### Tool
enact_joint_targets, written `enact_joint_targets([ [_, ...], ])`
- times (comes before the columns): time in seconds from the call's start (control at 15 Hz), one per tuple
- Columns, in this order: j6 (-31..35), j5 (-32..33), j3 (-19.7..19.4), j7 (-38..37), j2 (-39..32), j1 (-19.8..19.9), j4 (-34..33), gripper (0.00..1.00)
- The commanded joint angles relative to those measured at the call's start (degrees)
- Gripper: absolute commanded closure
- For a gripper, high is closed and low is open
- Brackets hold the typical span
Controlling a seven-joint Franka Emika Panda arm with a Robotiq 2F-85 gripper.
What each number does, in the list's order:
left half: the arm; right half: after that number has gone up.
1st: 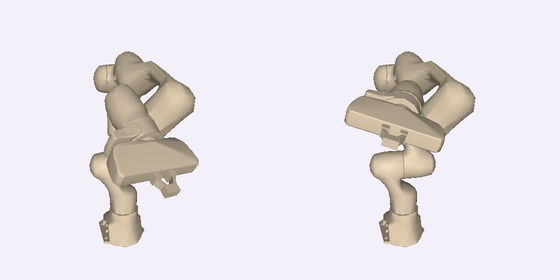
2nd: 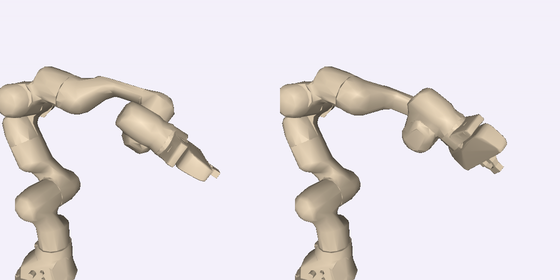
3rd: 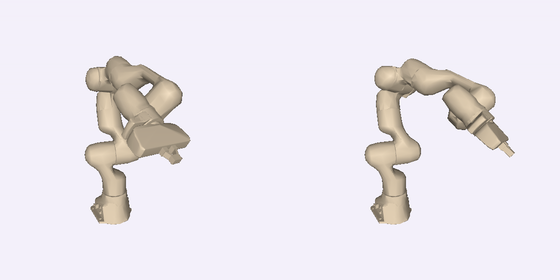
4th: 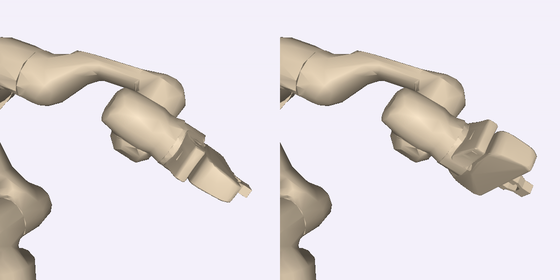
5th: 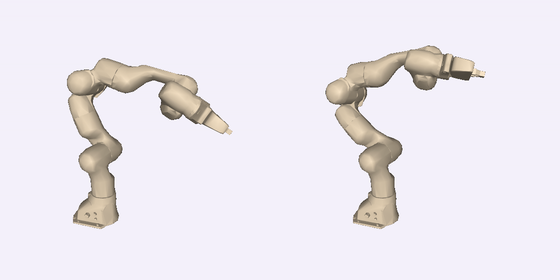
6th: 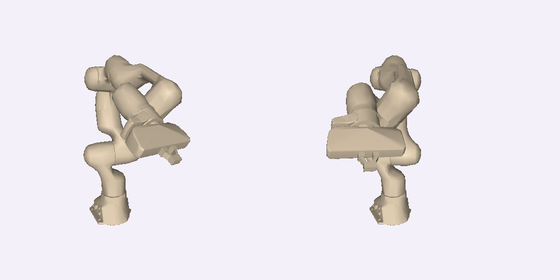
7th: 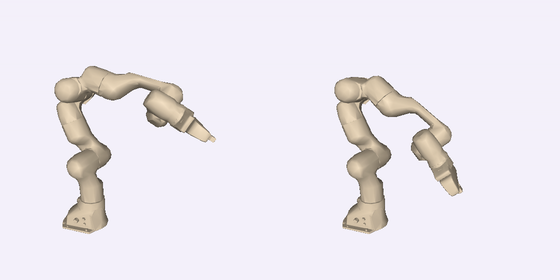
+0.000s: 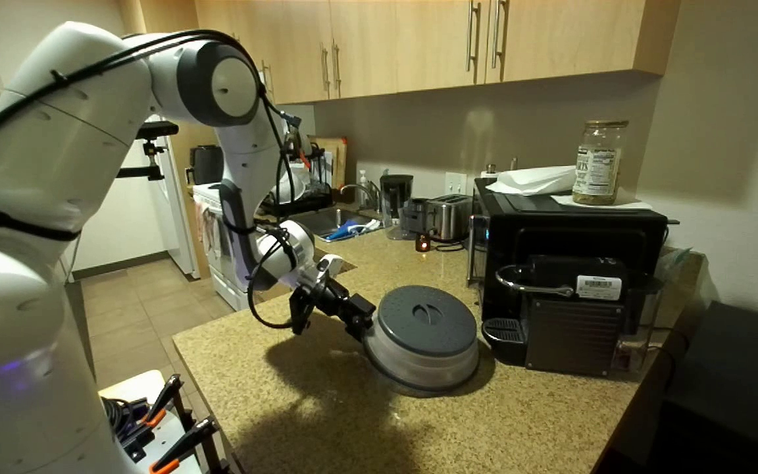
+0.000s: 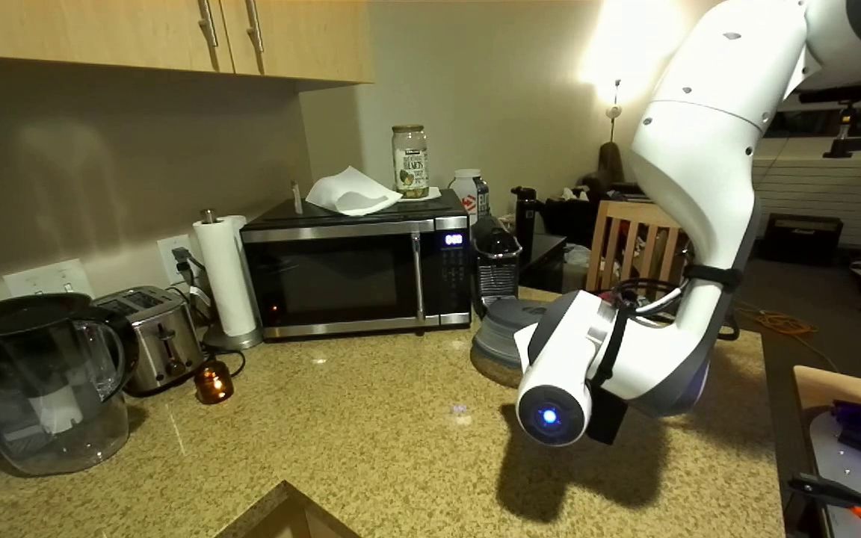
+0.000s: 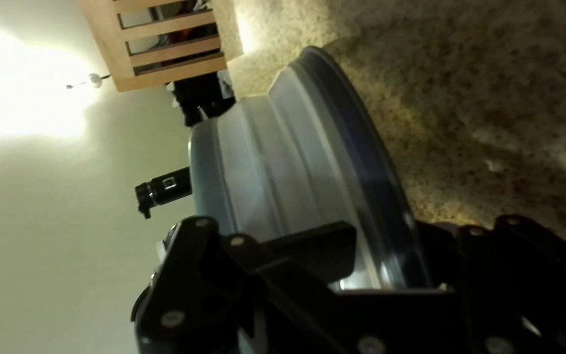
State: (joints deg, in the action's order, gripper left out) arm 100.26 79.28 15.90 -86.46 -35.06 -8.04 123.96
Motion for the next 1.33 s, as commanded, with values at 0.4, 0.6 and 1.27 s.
enact_joint_targets([
  [0.4,9.75,-8.54,-3.26,4.82,3.5,0.11,0.75,0.68],
  [0.6,9.86,-8.56,-3.25,4.82,3.5,0.11,0.86,0.68],
  [1.27,17.14,-10.49,-3.93,7.44,5.54,0.62,1.85,0.0],
])
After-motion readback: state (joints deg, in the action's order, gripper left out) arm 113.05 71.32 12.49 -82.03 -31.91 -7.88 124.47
